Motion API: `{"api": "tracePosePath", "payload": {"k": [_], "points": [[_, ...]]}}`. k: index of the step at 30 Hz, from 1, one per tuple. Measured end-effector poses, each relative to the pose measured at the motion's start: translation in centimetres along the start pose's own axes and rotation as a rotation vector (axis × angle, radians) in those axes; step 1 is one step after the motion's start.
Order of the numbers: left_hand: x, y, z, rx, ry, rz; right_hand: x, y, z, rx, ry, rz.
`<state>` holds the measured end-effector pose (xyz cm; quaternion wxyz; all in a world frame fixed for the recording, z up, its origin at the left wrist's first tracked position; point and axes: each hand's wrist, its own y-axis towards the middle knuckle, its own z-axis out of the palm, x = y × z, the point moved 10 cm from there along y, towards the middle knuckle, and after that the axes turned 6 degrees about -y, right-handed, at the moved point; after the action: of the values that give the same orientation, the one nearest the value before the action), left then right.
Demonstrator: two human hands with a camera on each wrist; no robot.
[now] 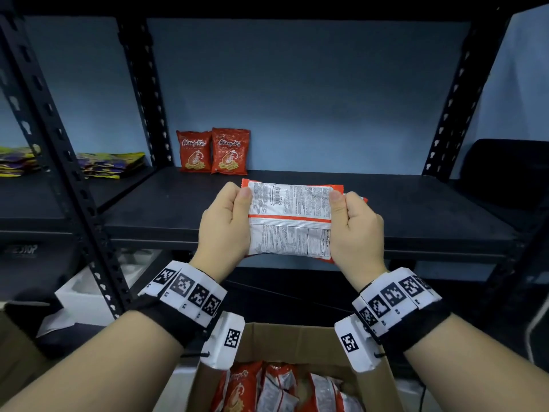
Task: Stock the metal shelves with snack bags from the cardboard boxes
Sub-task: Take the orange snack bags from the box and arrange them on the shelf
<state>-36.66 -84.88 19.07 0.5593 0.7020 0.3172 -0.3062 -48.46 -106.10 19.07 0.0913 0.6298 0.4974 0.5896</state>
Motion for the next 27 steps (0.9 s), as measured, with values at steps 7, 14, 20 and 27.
{"api": "tracePosePath", "payload": {"k": [7,14,20,27], "points": [[-0.4,-0.2,-0.2,-0.003,0.018,0.041,-1.2,0.4,0.4,0.045,0.022,0.117],[1.6,0.8,-0.6,0.020,-0.029,-0.095,-0.4,1.9,0.9,0.218,0.085,0.125],[-1.3,0.1,-0.9,0.026,0.006,0.046,-0.2,2.6,1.3,0.336,0.277,0.267],[-6.1,-3.9,4.3,0.406,0.245,0.481,0.8,1.3,2.4,0.401,0.474,0.427]]}}
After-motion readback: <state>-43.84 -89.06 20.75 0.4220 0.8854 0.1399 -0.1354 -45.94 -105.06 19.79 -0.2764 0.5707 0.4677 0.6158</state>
